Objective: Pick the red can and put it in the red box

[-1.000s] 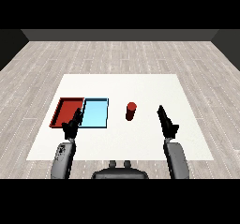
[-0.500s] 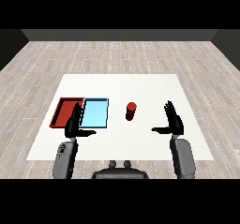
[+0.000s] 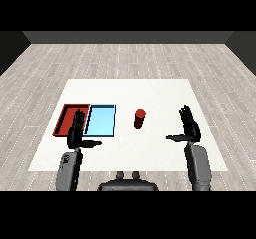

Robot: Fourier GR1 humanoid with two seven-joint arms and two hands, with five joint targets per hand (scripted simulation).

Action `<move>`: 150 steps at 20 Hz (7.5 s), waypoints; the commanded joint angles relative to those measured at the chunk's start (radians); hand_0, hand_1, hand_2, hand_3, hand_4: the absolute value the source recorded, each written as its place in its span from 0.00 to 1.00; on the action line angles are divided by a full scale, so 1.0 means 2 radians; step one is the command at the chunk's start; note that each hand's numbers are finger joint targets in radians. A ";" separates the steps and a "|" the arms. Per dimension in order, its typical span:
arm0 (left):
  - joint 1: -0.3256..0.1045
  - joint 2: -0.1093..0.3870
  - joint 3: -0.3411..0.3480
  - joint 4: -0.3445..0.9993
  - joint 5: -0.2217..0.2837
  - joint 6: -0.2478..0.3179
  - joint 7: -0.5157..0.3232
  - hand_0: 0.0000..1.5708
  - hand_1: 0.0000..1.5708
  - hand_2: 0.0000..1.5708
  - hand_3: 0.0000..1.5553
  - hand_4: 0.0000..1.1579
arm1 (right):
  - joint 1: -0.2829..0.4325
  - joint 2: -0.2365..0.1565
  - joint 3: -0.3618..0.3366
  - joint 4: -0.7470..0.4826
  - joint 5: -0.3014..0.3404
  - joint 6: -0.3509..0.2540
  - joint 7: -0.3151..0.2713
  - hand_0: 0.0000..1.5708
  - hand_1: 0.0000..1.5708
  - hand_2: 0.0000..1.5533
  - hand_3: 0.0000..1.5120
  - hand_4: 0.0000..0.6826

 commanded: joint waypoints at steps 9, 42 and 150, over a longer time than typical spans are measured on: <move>-0.012 0.006 0.011 0.005 0.015 -0.011 -0.004 0.00 0.00 0.00 0.00 0.00 | -0.027 0.017 0.016 0.055 0.020 -0.005 -0.016 0.00 0.00 0.00 0.00 0.00; -0.024 -0.001 0.016 0.022 0.026 0.001 -0.018 0.00 0.00 0.00 0.00 0.00 | -0.164 0.098 0.054 0.273 -0.009 -0.063 -0.057 0.00 0.00 0.00 0.00 0.00; 0.019 -0.023 -0.096 -0.088 0.008 0.013 0.061 0.00 0.00 0.00 0.00 0.00 | -0.280 0.036 0.244 0.239 -0.139 -0.293 -0.068 0.95 0.95 0.93 0.92 0.92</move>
